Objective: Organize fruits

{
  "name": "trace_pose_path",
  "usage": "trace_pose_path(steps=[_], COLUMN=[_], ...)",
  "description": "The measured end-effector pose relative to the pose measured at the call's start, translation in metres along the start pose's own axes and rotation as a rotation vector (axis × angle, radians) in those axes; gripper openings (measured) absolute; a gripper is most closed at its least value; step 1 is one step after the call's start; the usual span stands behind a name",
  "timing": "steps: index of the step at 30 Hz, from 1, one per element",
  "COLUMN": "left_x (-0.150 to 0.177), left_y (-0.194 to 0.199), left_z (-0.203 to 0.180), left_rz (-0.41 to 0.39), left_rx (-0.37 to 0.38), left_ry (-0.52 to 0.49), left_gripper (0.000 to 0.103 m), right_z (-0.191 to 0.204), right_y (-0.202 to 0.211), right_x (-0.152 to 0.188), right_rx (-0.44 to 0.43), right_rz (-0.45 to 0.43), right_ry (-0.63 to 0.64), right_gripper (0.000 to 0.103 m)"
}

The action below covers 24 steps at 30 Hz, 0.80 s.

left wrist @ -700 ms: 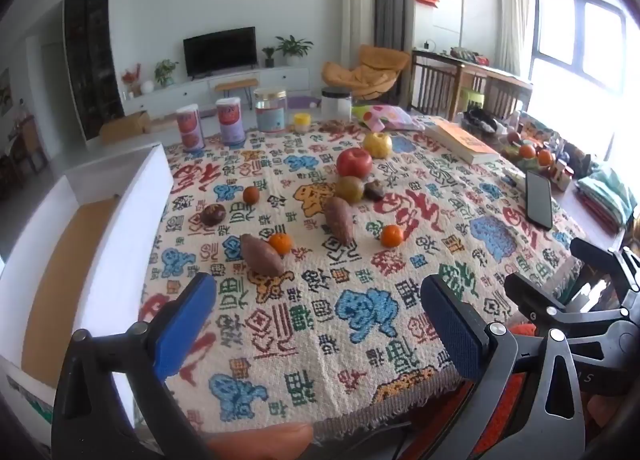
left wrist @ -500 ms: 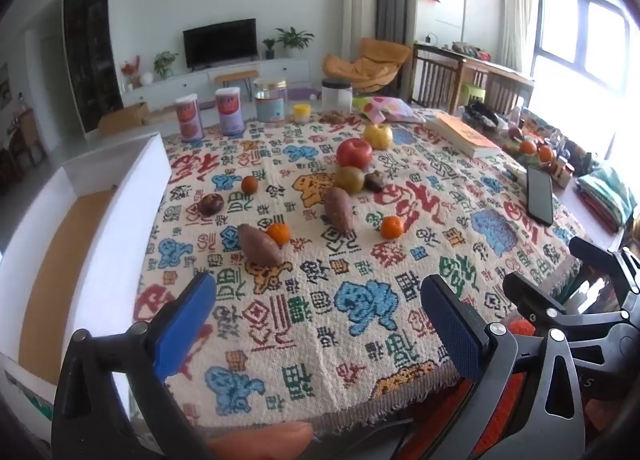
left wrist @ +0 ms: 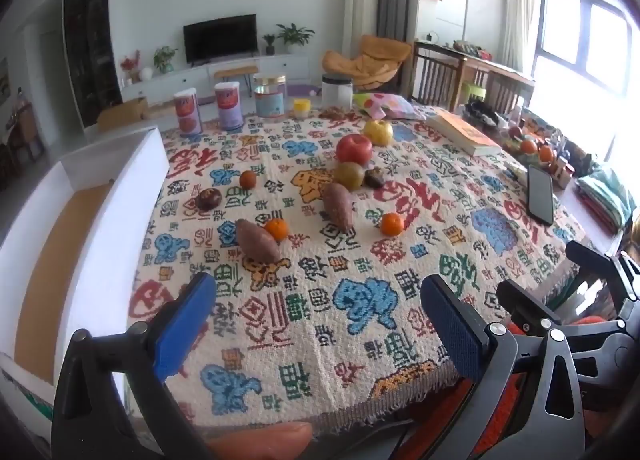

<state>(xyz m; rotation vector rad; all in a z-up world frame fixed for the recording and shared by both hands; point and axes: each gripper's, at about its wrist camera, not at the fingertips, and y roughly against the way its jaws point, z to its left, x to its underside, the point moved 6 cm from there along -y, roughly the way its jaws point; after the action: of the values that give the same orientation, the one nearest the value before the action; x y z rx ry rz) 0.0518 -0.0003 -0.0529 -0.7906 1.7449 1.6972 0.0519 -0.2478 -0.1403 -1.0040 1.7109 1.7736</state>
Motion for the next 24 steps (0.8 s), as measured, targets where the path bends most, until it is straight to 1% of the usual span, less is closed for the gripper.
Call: trace_pose_path(steps=[7, 16, 24], left_x=[-0.0003, 0.0008, 0.0011], left_y=[0.0011, -0.0007, -0.0026], left_z=[0.0015, -0.0002, -0.0009], left_rz=[-0.002, 0.005, 0.011], left_rx=[-0.001, 0.0, -0.002], left_ry=[0.005, 0.0, 0.006], left_gripper=[0.102, 0.102, 0.102], right_z=[0.0007, 0.0009, -0.0001], right_y=[-0.0018, -0.0024, -0.0045], right_x=[0.0003, 0.0005, 0.0029], right_rx=[-0.001, 0.023, 0.018], right_rz=[0.001, -0.01, -0.004], right_ry=[-0.001, 0.022, 0.023], right_gripper=[0.103, 0.103, 0.103])
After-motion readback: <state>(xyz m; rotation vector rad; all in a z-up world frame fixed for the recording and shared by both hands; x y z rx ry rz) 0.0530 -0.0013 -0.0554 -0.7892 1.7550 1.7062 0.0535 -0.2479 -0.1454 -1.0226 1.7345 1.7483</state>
